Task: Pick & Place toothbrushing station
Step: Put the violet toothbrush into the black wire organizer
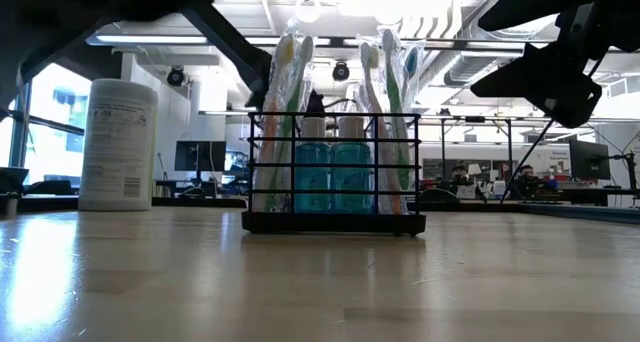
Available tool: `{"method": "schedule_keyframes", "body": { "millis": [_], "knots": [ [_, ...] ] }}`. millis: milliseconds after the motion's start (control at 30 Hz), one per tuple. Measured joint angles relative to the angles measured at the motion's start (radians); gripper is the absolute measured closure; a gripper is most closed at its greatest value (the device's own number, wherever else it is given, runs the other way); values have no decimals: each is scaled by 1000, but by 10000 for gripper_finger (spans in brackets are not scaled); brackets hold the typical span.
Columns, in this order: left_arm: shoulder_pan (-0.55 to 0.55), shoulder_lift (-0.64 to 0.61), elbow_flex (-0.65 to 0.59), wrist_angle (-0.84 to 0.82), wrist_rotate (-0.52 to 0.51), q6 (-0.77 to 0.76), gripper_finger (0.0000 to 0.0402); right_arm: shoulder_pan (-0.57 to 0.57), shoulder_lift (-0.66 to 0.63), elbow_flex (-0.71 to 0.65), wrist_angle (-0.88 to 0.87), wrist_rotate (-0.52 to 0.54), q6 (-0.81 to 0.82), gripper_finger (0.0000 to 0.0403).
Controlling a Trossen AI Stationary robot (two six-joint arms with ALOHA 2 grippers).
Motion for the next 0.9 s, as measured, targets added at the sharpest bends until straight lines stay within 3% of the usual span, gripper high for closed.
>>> {"method": "schedule_keyframes", "body": {
  "millis": [300,400,567,767,900],
  "knots": [
    [-4,56,4,-4,-2,27,143,0,0,0,-1,0,-2,172],
    [-4,57,3,-4,-2,27,160,0,0,0,-1,0,-1,172],
    [-5,58,2,-21,-7,30,236,0,0,0,-1,0,-5,172],
    [-6,59,1,-64,-25,33,377,1,0,0,-3,0,-7,172],
    [-7,60,1,-83,-37,24,386,1,0,0,-3,-1,-7,172]
  ]
}}
